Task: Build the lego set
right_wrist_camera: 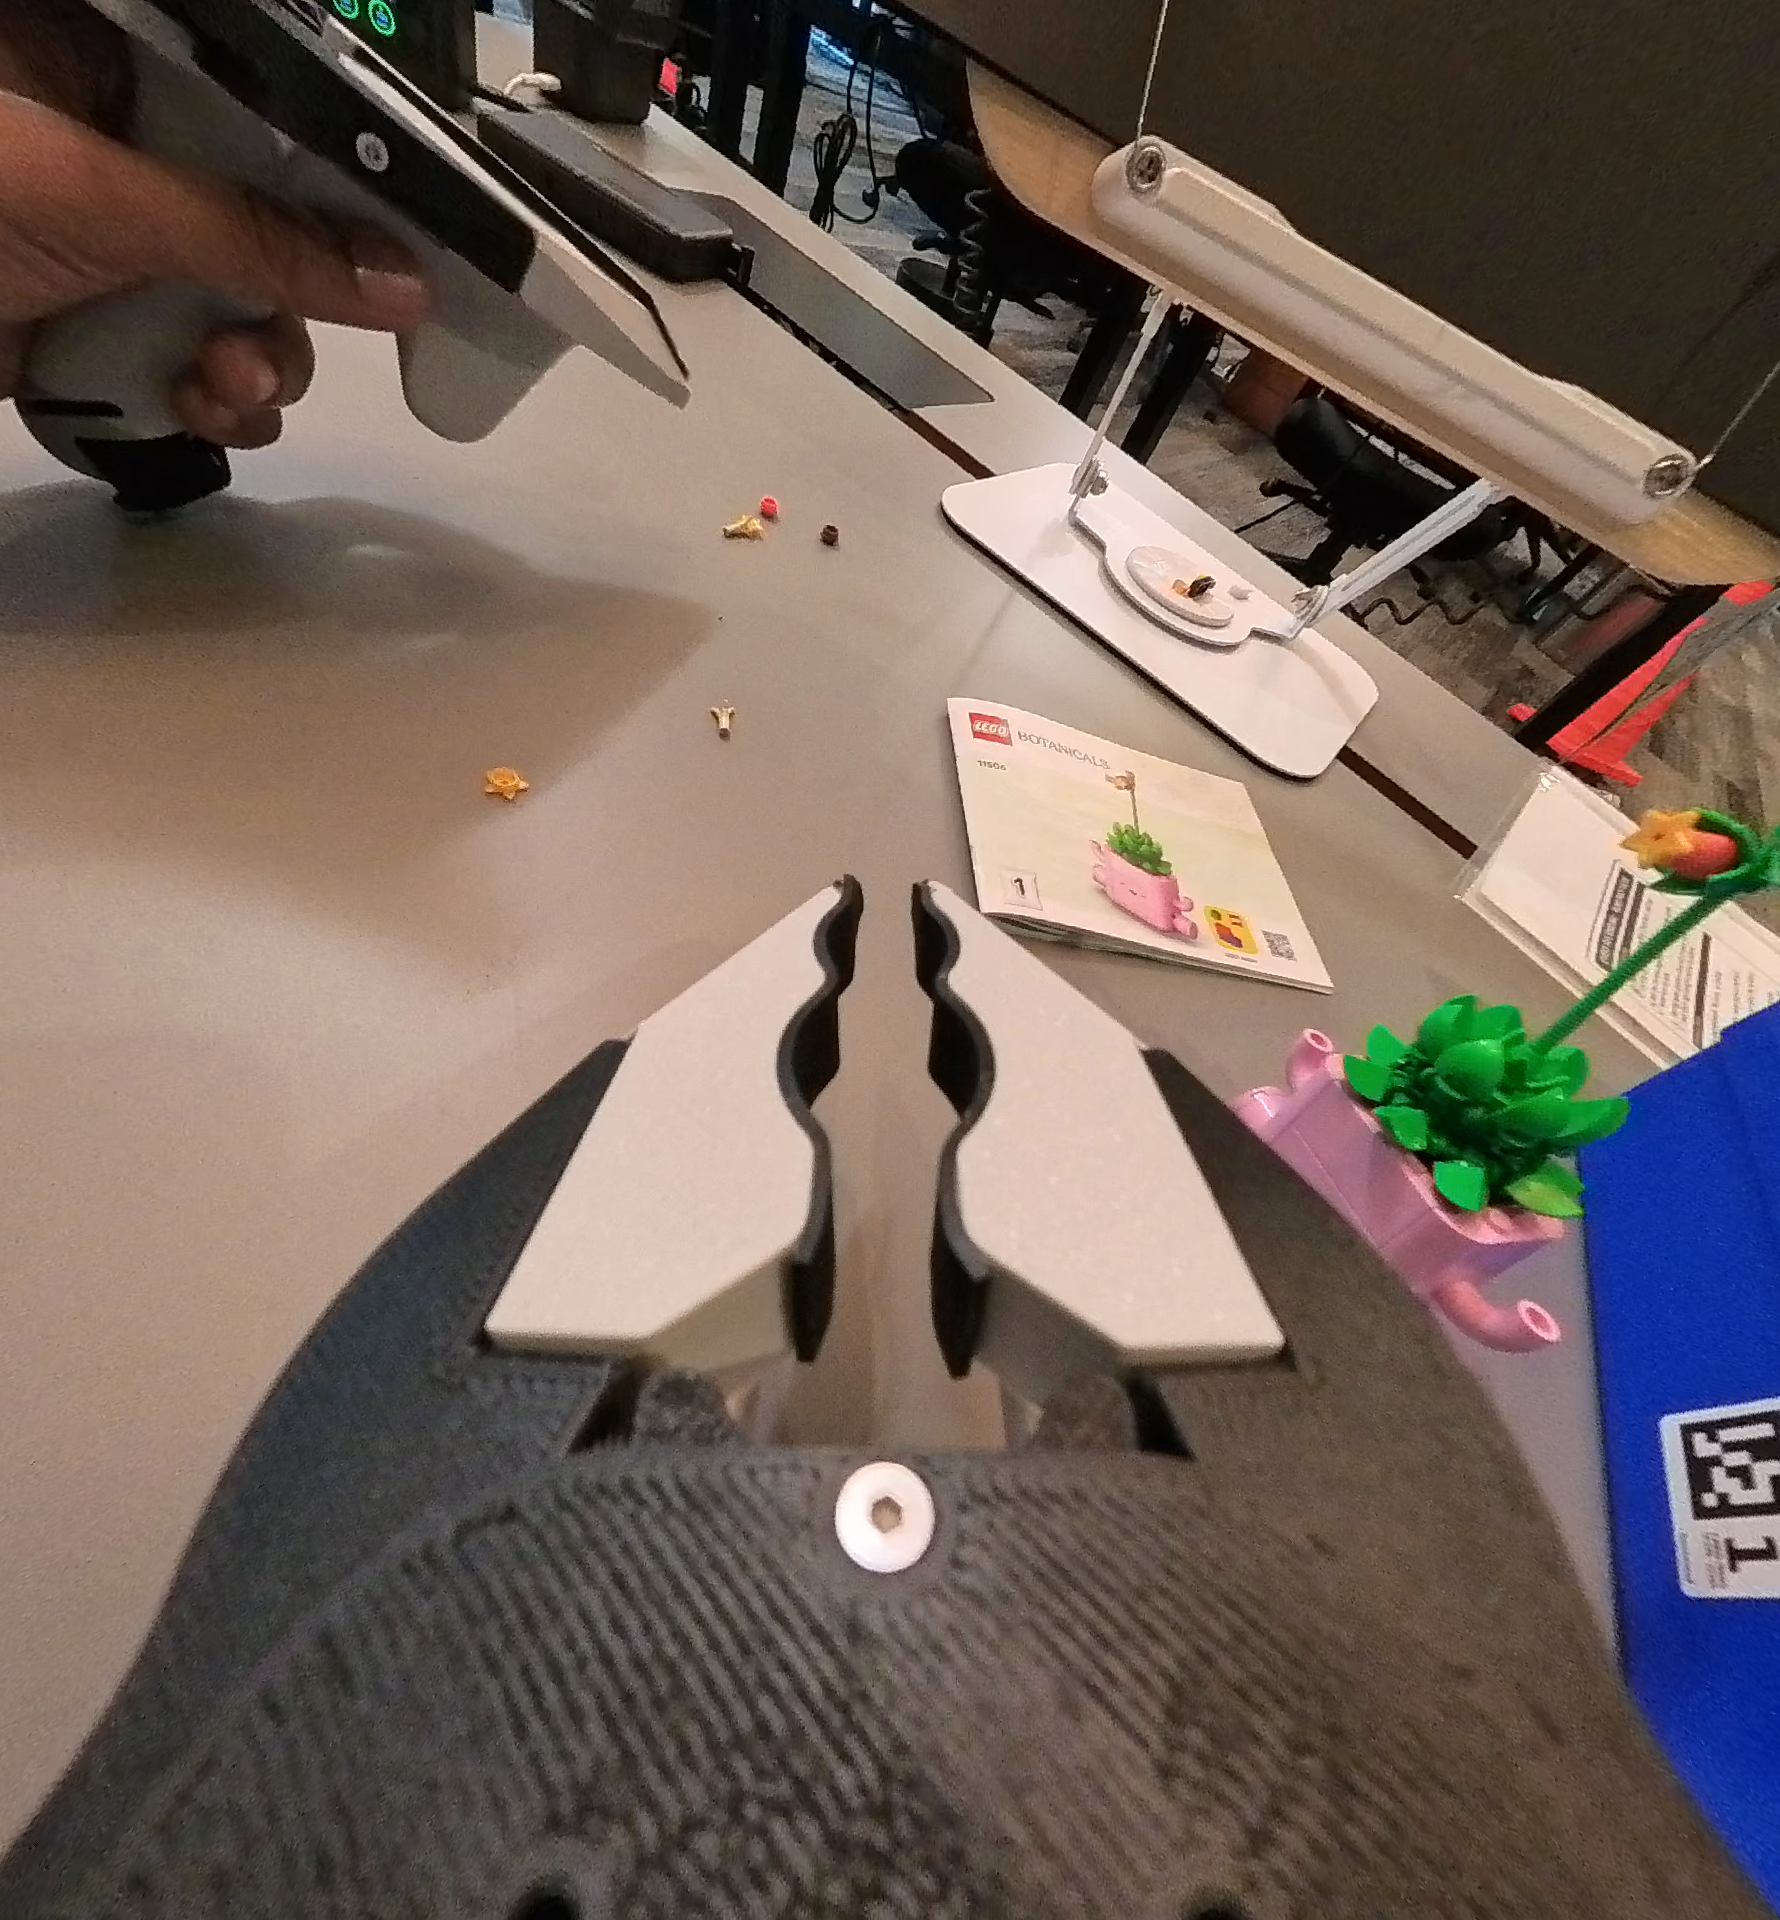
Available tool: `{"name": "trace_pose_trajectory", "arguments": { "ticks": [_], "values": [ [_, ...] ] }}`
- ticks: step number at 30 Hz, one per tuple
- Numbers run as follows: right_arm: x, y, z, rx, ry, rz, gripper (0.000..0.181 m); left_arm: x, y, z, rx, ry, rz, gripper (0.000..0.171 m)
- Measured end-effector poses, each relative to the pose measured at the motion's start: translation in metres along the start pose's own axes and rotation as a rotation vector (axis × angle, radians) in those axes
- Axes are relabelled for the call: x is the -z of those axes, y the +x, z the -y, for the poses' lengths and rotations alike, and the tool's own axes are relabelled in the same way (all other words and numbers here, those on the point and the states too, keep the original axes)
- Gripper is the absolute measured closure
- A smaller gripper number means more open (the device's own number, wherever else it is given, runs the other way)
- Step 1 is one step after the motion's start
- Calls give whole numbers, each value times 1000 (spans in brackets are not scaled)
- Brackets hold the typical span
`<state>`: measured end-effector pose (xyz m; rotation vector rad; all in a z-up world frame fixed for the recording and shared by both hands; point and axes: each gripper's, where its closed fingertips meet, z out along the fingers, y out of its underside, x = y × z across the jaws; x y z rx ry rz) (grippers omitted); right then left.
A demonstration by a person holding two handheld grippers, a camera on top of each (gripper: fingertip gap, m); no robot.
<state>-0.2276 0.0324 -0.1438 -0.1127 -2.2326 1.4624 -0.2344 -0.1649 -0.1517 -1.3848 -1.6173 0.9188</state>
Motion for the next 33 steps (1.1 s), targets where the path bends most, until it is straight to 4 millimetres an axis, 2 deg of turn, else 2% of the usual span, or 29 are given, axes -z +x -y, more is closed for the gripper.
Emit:
{"name": "trace_pose_trajectory", "arguments": {
  "ticks": [11,33],
  "values": [
    [0,-1,0,6,-4,2,172,-1,14,-1,-8,-3,-68,158],
    [-1,-3,-1,19,-13,3,172,-1,21,-2,-9,-10,-112,144]
  ]
}}
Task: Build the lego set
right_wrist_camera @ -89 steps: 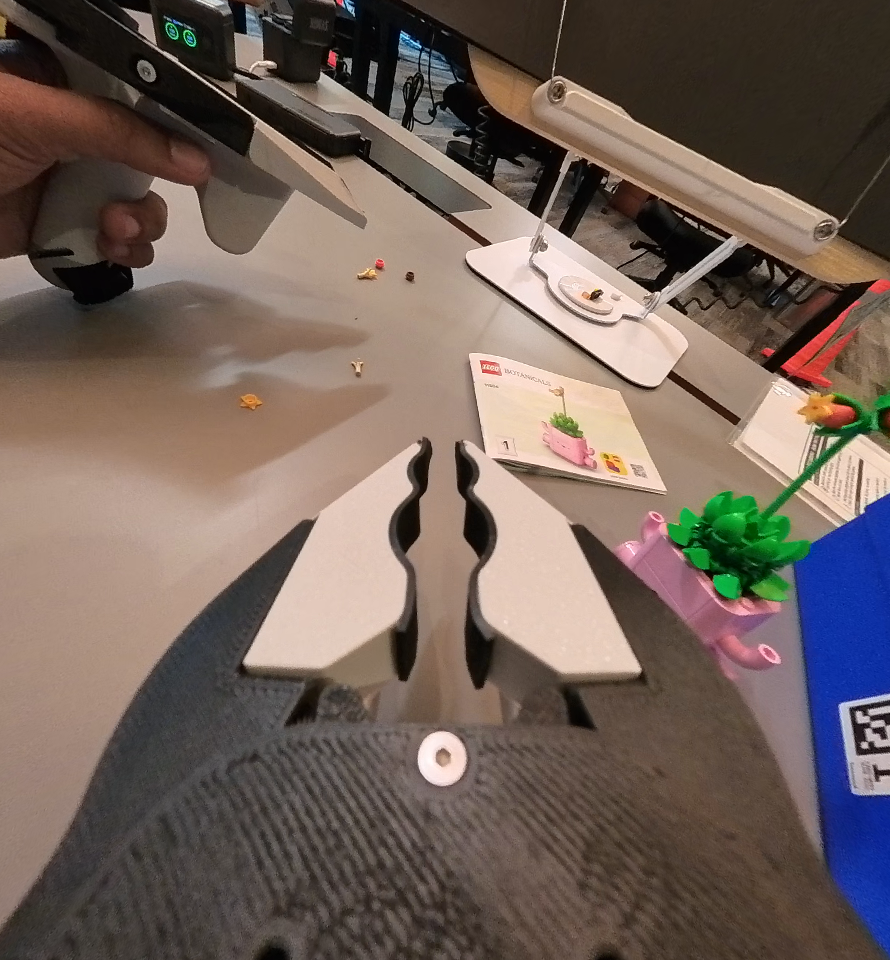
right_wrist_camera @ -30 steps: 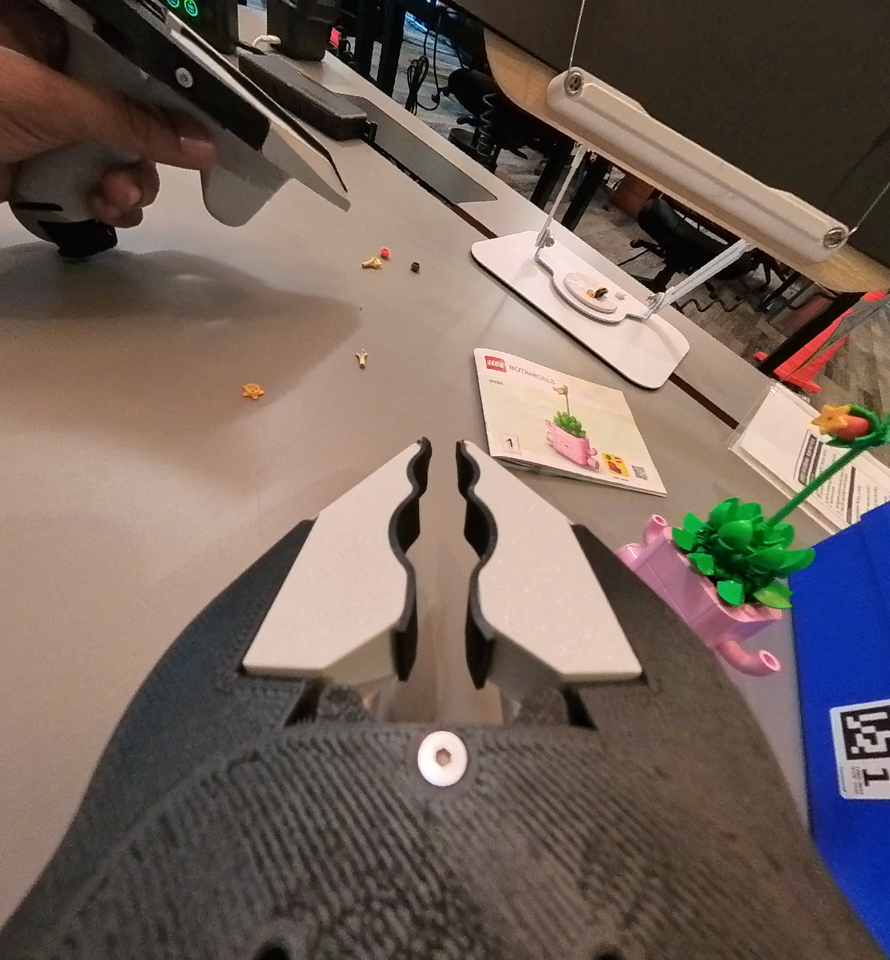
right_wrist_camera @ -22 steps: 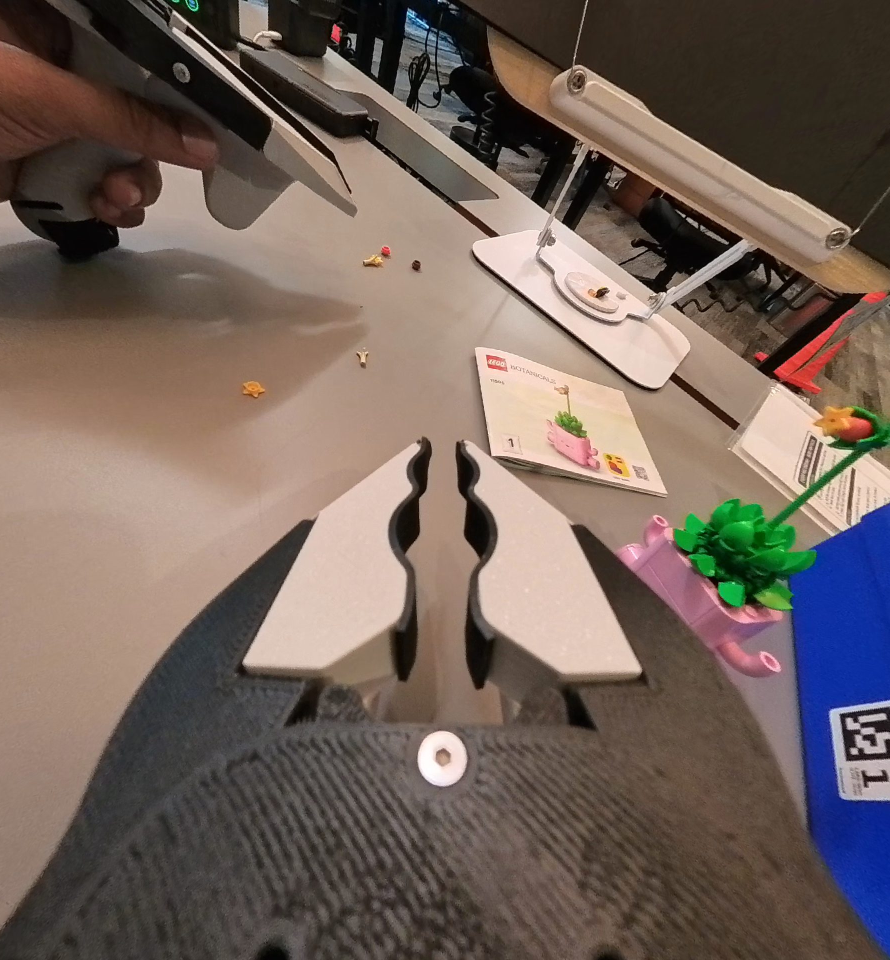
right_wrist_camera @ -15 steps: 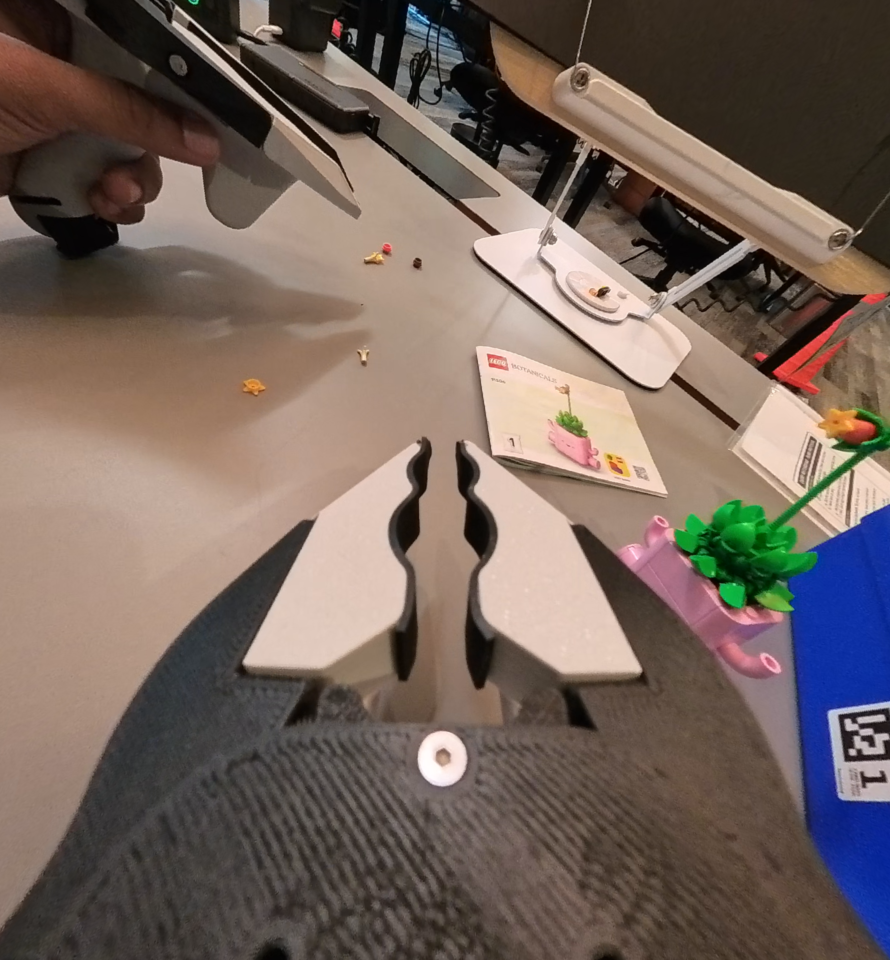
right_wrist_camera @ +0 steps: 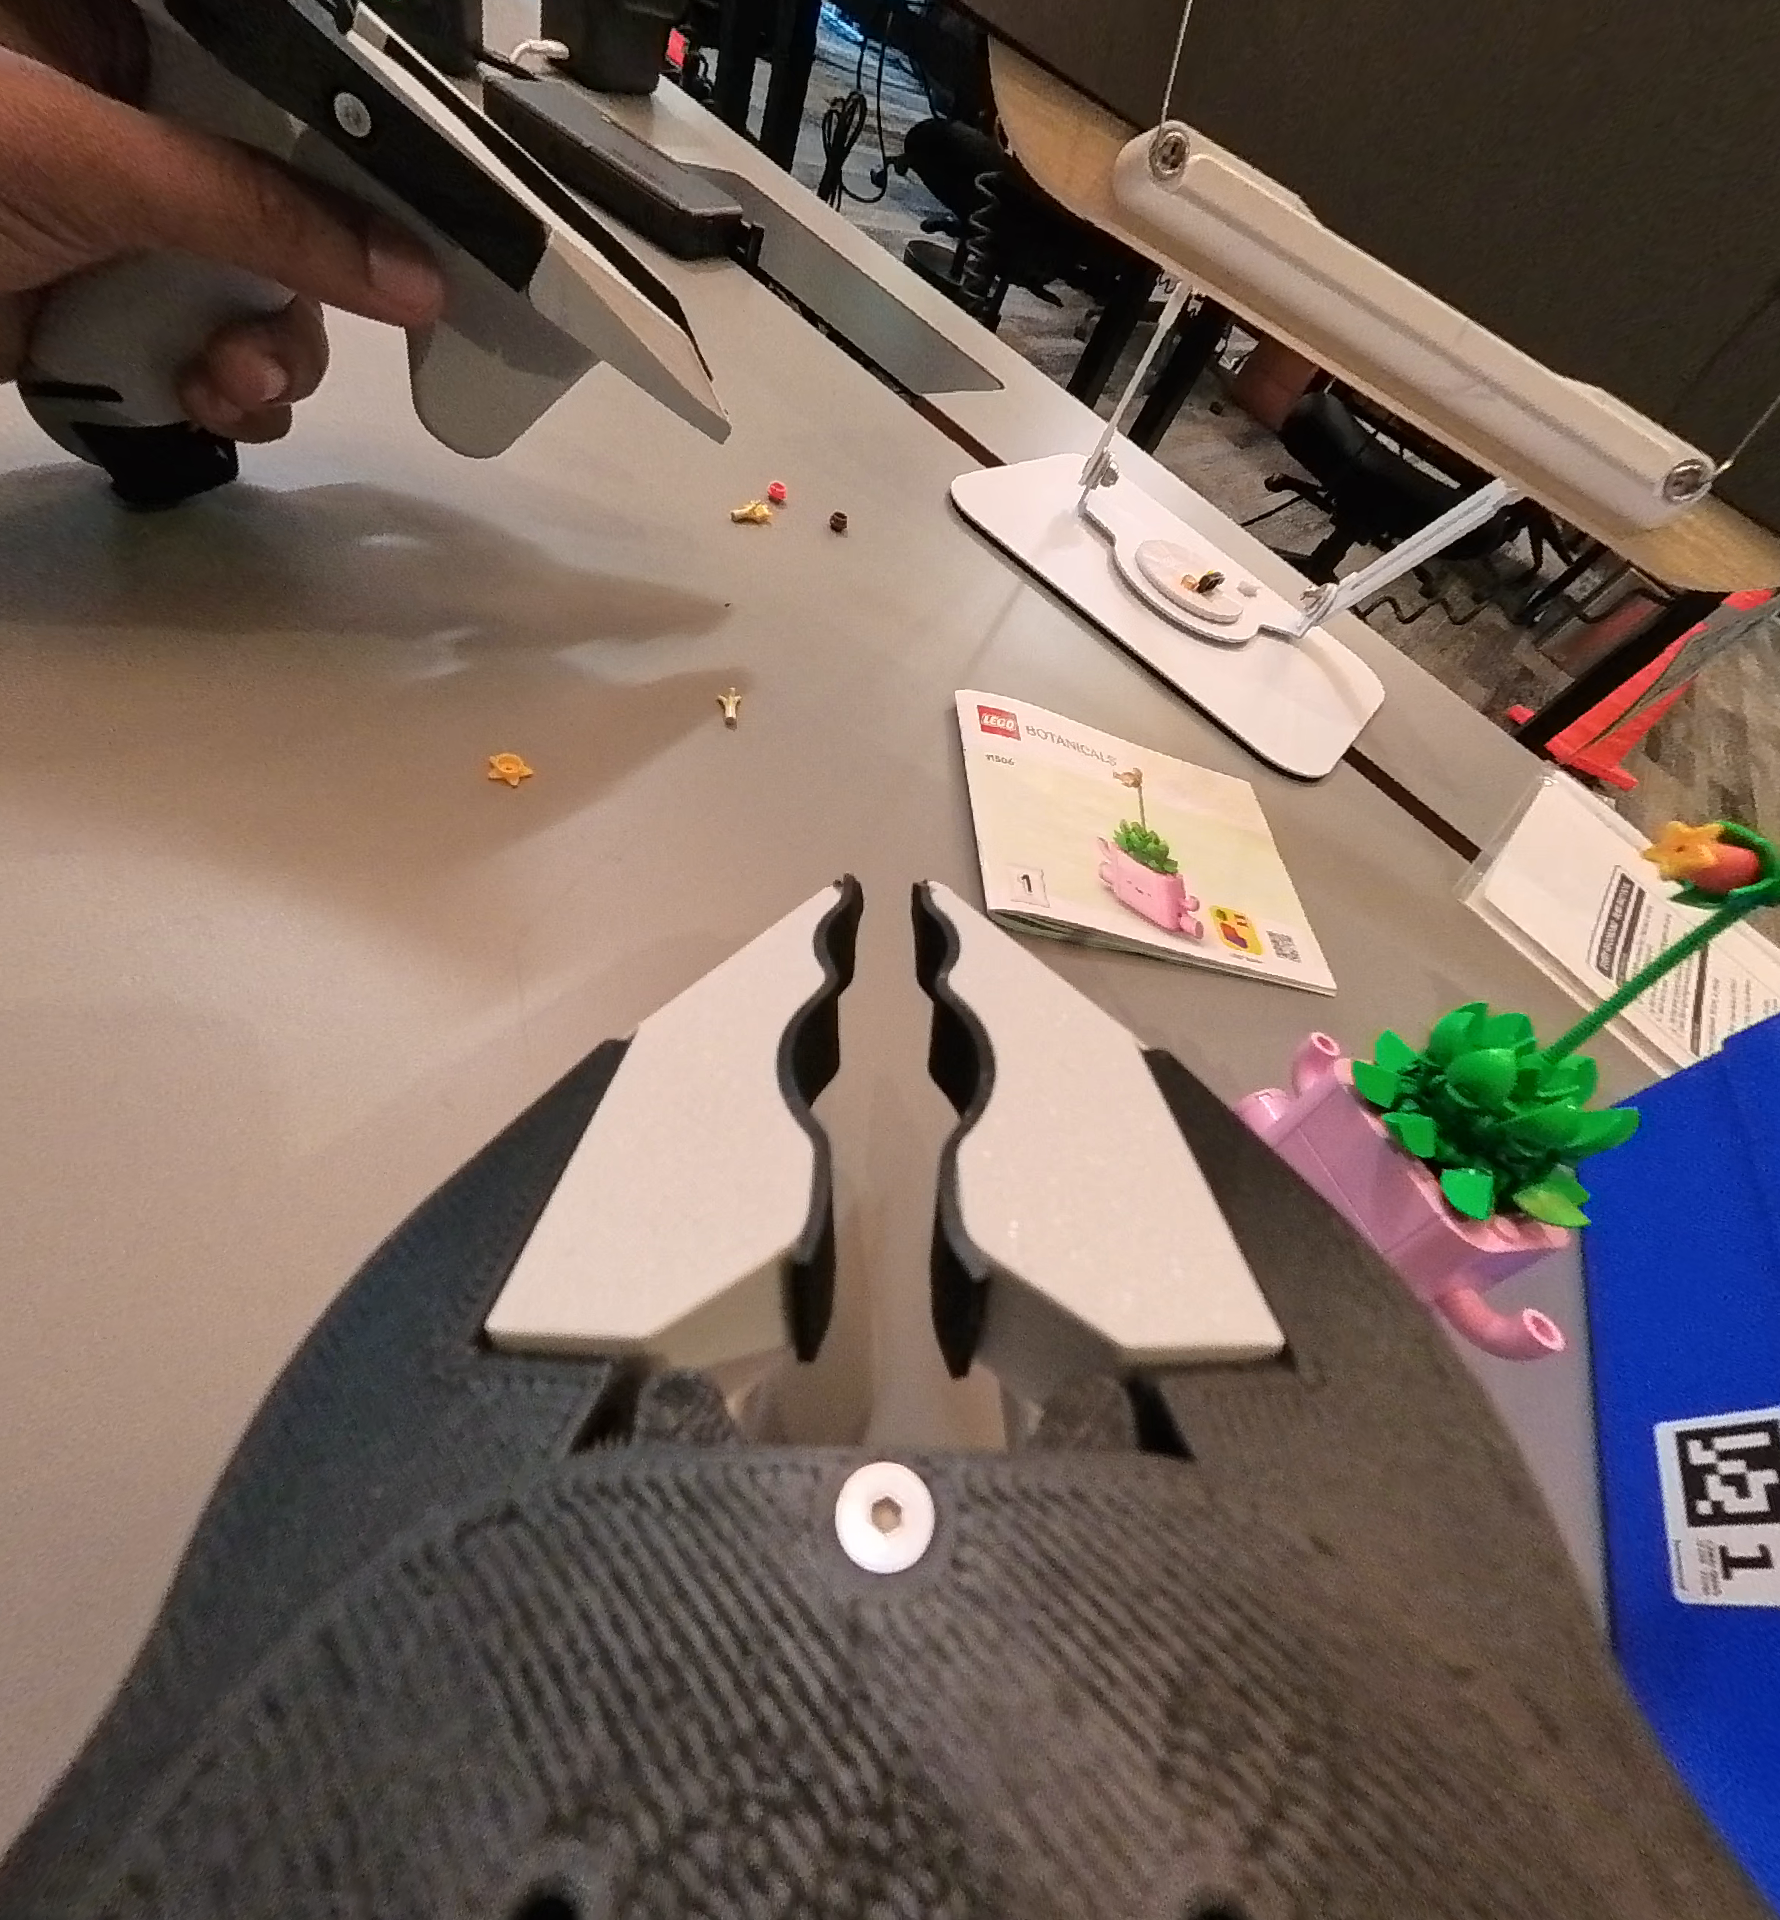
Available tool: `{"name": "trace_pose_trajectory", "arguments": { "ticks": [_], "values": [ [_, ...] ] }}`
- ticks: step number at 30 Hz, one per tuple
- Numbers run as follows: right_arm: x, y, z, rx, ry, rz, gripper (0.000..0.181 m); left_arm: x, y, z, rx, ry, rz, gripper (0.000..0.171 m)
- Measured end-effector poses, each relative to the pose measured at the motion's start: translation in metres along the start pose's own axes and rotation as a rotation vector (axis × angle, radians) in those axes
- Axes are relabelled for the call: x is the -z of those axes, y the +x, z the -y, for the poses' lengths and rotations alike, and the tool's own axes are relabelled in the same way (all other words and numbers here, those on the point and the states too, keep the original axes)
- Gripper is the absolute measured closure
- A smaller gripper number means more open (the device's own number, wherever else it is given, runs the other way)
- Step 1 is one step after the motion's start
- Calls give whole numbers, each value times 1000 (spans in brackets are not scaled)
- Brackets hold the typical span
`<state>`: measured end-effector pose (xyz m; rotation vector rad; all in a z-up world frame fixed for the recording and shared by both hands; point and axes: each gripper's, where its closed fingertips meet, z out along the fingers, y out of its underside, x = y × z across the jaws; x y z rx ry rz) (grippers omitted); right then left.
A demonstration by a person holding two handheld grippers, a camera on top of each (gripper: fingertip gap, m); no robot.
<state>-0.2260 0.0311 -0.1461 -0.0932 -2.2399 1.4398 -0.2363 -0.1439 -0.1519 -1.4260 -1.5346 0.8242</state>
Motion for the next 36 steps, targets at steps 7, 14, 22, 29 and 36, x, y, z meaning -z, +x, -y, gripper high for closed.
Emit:
{"name": "trace_pose_trajectory", "arguments": {
  "ticks": [7,14,22,29,36],
  "values": [
    [0,0,0,3,-2,1,172,0,1,0,-3,-1,-2,143],
    [-1,-2,-1,15,-11,2,172,0,1,0,0,1,-6,142],
    [-1,-2,-2,16,-12,1,171,0,2,0,-4,4,-6,142],
    [-2,-2,-2,22,-15,0,170,0,2,1,-7,11,-8,142],
    [-4,-1,-4,19,-28,-3,164,0,2,2,-5,13,-5,140]
  ]
}}
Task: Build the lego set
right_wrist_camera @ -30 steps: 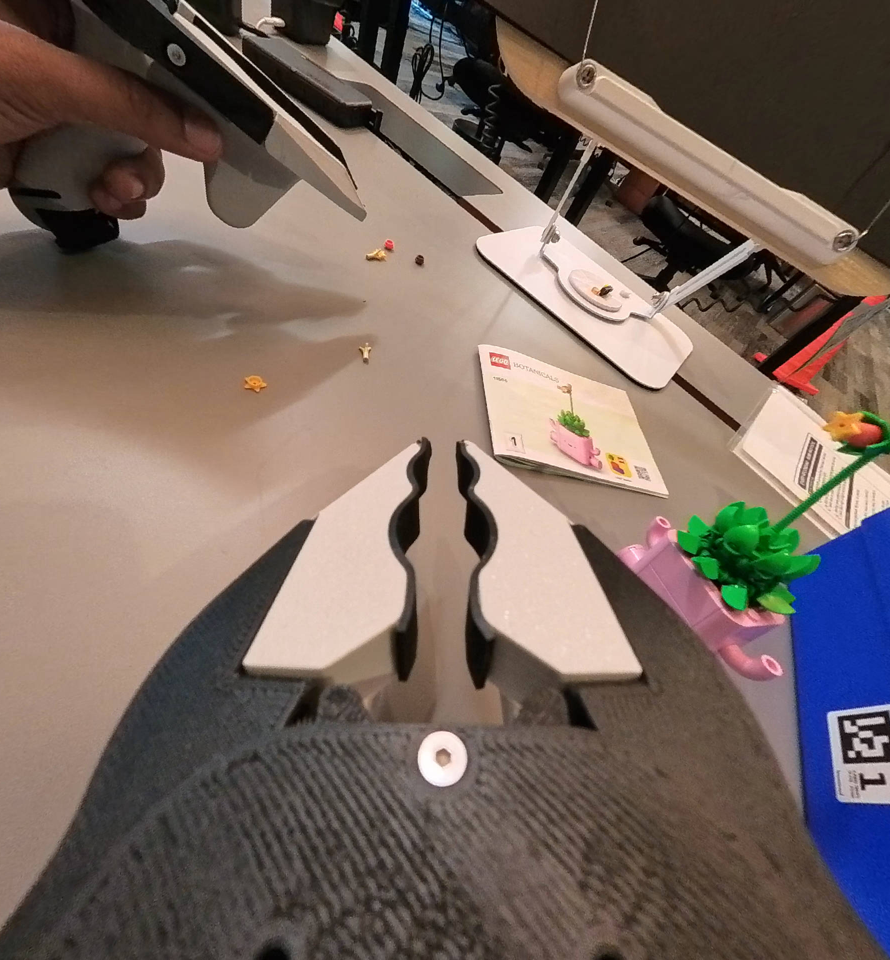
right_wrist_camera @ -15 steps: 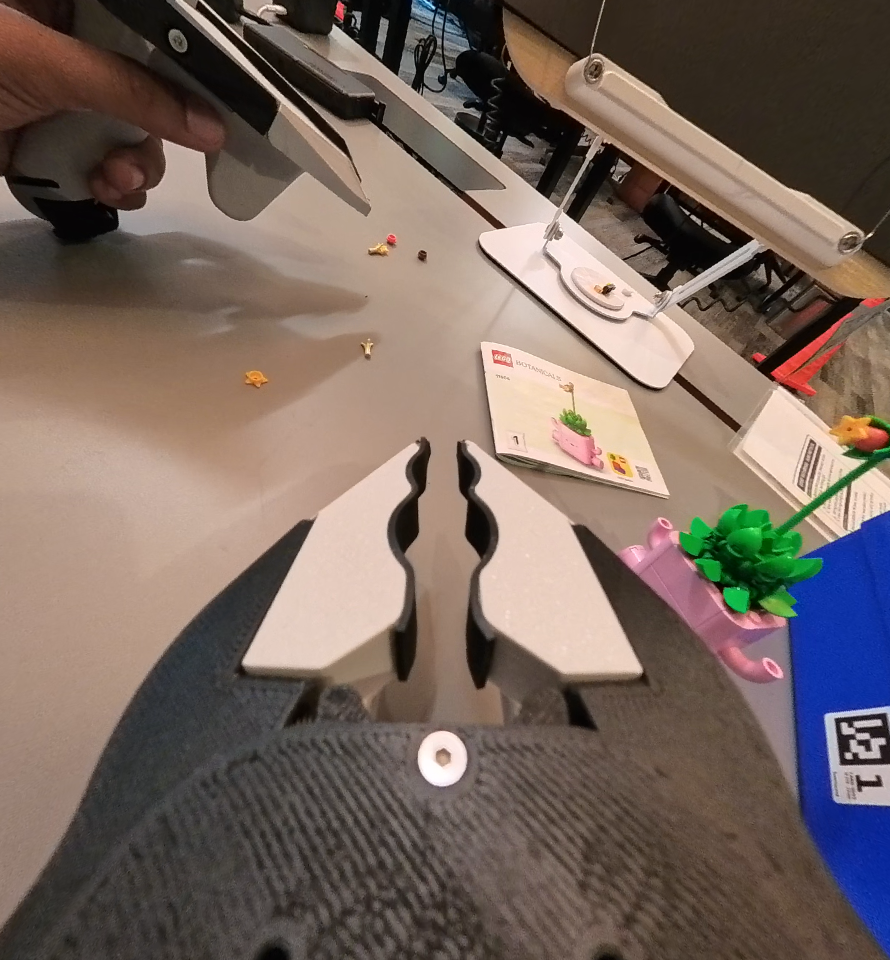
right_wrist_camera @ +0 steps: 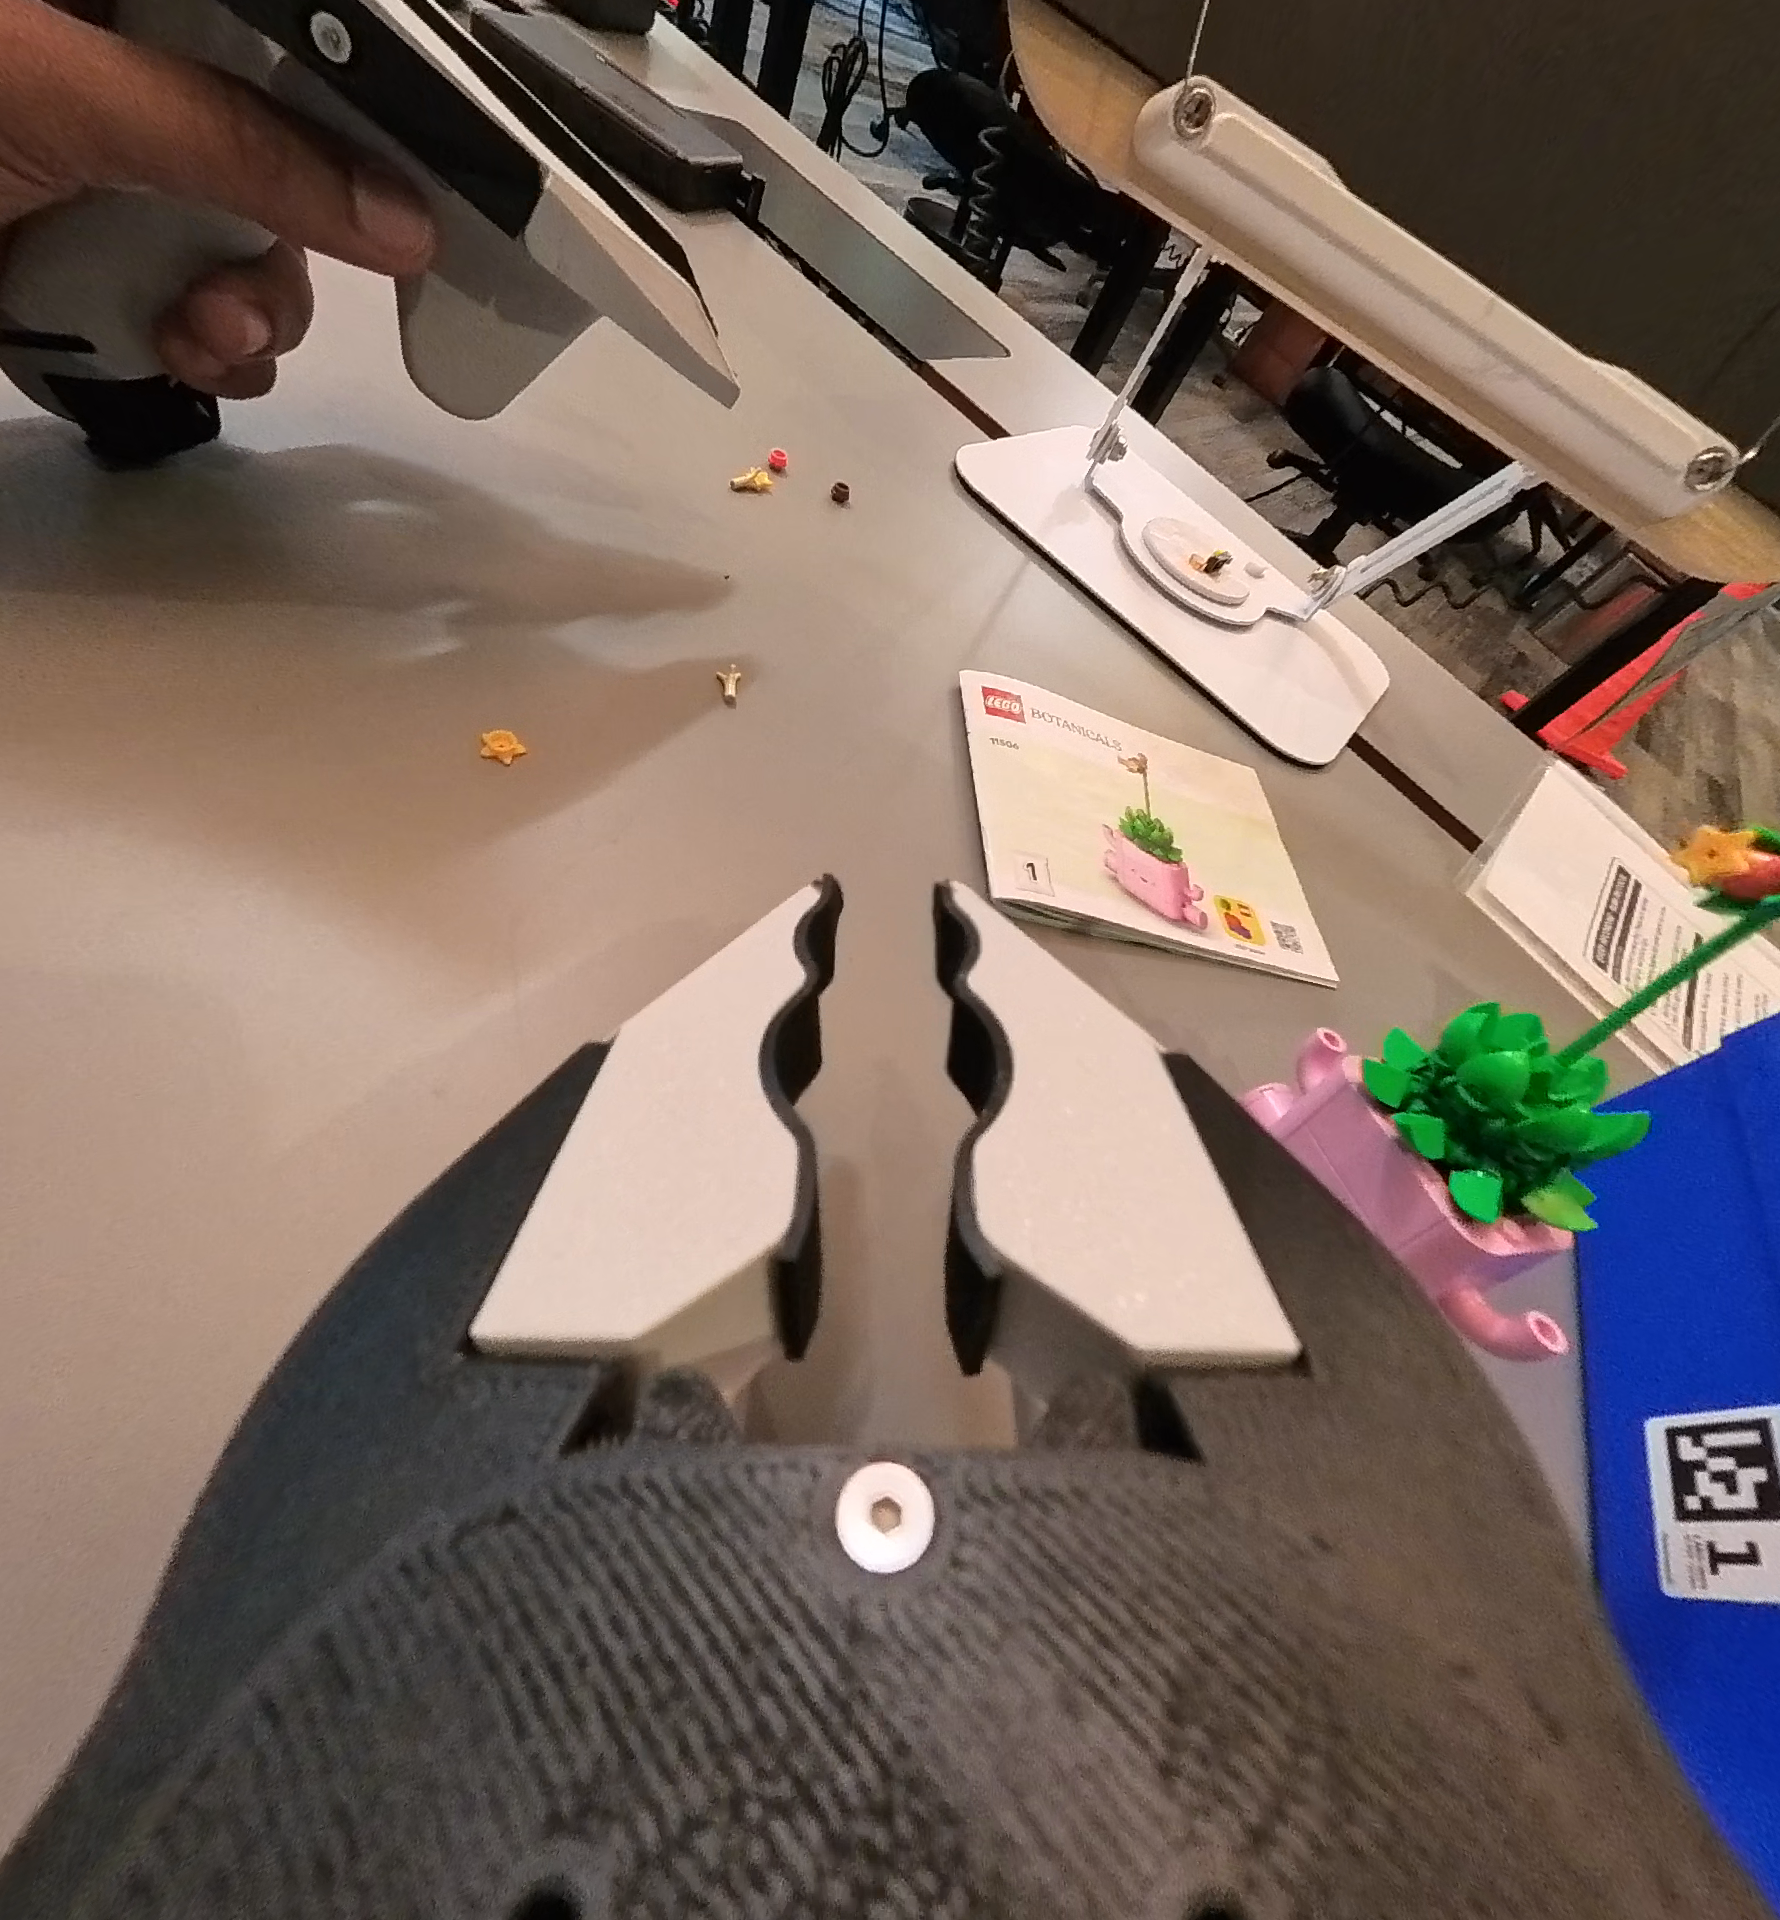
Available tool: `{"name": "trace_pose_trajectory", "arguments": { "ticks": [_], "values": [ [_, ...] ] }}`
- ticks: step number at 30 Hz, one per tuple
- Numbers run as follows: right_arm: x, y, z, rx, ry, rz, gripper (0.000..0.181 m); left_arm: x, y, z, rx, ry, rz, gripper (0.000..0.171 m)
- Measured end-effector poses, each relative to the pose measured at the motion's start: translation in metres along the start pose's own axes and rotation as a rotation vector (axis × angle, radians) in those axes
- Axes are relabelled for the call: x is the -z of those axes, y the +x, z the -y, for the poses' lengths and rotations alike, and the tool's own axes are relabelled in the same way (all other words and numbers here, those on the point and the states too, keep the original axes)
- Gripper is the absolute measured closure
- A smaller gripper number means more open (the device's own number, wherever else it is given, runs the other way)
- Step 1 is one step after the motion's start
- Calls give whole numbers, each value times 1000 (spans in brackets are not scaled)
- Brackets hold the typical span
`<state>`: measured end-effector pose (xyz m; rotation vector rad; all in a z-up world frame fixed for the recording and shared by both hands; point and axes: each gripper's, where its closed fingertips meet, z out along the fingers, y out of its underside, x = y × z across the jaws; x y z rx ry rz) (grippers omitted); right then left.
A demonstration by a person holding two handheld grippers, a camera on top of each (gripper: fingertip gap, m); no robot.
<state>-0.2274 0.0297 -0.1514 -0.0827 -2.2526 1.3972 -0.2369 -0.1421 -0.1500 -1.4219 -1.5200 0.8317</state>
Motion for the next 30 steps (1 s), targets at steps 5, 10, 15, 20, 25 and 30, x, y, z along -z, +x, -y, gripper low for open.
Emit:
{"name": "trace_pose_trajectory", "arguments": {
  "ticks": [5,10,15,20,25,30],
  "values": [
    [-4,5,-9,-63,-63,0,139,-1,6,-1,6,-5,-24,133],
    [-3,8,-14,-201,-85,52,136,-3,9,-2,-20,-15,-19,132],
    [-3,5,-18,-346,-106,162,133,-4,12,-3,-34,-22,-21,131],
    [-2,-7,-19,-383,-121,271,137,-5,16,-5,-62,-36,-22,131],
    [-4,-18,-21,-343,-154,321,133,-8,23,-9,-84,-65,-38,131],
    [-5,-25,-23,-327,-181,358,129,-10,27,-13,-127,-93,-32,130]
  ]
}}
